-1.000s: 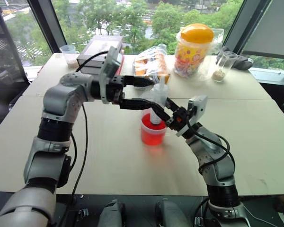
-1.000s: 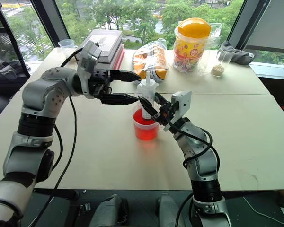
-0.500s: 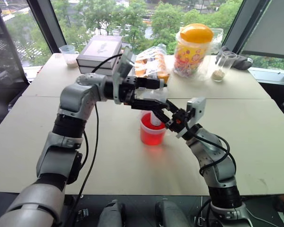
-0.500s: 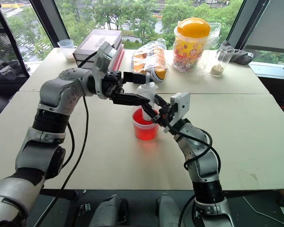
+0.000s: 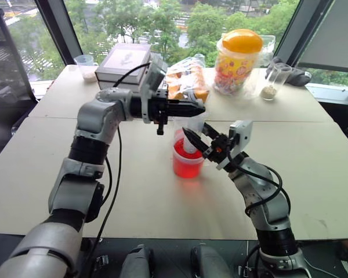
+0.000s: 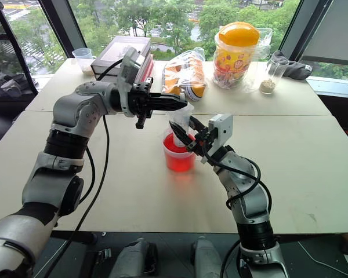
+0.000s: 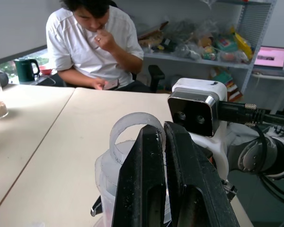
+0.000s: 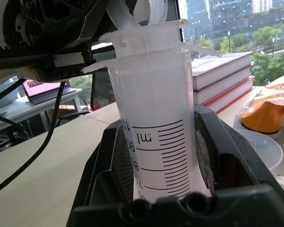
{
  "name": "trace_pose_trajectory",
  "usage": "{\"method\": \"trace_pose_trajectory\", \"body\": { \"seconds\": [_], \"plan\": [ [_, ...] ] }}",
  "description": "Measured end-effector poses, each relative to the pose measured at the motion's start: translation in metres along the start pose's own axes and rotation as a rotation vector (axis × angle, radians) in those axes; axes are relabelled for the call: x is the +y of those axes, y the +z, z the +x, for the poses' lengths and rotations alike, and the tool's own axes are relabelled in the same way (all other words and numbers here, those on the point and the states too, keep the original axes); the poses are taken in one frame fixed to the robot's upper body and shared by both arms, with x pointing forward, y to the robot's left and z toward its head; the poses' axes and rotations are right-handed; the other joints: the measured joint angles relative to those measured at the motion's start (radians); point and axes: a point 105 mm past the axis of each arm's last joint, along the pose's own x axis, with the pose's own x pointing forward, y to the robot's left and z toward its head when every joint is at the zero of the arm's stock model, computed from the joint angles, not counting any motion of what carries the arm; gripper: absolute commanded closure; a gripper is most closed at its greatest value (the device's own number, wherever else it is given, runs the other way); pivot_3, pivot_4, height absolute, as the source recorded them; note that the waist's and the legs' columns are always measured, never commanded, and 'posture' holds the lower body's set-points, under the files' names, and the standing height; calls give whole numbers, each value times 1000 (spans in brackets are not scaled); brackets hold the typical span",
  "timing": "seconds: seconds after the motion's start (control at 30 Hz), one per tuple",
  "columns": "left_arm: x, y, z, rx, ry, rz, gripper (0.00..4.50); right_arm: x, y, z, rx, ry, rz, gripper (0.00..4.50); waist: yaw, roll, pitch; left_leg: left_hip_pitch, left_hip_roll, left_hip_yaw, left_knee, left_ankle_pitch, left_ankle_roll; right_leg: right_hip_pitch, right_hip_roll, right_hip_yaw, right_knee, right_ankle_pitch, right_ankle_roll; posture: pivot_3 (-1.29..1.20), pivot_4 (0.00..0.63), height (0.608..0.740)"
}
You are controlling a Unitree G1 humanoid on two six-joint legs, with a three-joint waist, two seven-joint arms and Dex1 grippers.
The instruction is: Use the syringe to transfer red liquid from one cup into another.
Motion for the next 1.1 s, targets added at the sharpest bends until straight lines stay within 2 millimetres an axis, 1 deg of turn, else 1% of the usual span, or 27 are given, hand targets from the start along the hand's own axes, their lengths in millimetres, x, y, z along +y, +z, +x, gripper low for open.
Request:
{"method": "trace_pose_trajectory", "body": {
  "seconds": [0.2, 0.5, 1.1],
  "plan": [
    [4, 7, 2, -2, -6, 12, 4398, -1, 3, 0, -11, 2, 8, 3065, -3, 0, 0, 0, 0, 0, 0, 0, 0, 0, 0, 0, 0, 0, 0, 0, 150, 740],
    [9, 10, 1, -10, -1, 21, 4398, -2, 1, -2, 7, 6, 19, 3065, -1, 0, 0, 0, 0, 0, 0, 0, 0, 0, 0, 0, 0, 0, 0, 0, 150, 740],
    [12, 16, 0, -21, -1, 56, 4398, -3, 0, -2, 15, 7, 27, 3065, -1, 0, 0, 0, 0, 0, 0, 0, 0, 0, 0, 0, 0, 0, 0, 0, 150, 740]
  ]
}}
